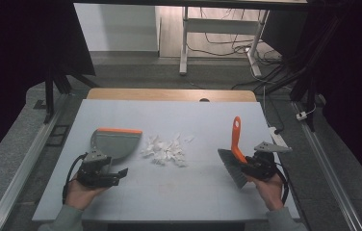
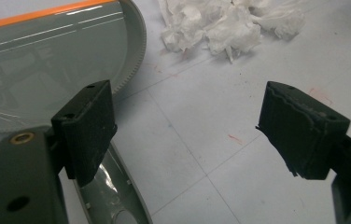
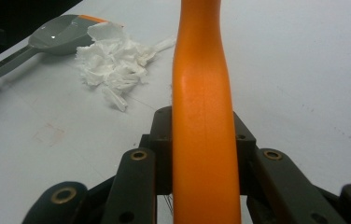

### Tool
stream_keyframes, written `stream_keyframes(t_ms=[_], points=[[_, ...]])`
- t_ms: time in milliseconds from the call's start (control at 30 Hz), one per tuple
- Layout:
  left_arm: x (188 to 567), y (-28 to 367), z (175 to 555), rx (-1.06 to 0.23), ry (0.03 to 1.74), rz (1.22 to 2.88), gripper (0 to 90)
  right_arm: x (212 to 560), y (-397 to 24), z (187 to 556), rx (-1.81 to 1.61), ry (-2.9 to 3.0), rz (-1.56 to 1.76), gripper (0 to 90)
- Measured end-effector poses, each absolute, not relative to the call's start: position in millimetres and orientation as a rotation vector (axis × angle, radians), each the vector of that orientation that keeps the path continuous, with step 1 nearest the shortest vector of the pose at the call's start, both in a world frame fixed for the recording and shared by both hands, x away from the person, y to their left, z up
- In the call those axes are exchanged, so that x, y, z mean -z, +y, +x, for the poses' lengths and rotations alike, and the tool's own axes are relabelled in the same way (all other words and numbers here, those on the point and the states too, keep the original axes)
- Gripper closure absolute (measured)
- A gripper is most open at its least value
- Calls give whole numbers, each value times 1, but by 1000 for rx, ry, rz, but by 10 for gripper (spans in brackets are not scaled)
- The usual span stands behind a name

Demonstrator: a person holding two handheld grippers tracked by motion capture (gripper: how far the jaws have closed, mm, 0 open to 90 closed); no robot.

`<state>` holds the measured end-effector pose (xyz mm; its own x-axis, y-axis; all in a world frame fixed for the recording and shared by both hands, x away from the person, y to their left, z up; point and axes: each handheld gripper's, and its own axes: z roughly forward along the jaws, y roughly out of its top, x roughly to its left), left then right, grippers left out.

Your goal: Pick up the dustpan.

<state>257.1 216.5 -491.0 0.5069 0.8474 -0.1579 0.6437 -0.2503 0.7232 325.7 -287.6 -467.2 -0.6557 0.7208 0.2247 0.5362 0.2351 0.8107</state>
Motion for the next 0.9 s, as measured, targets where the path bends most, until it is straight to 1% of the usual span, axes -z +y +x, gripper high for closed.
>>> stream_keyframes(t_ms=[900], points=[[488,214,258,-316,1212,2015,202,466,-286,323,-1388,2304,1177,700]])
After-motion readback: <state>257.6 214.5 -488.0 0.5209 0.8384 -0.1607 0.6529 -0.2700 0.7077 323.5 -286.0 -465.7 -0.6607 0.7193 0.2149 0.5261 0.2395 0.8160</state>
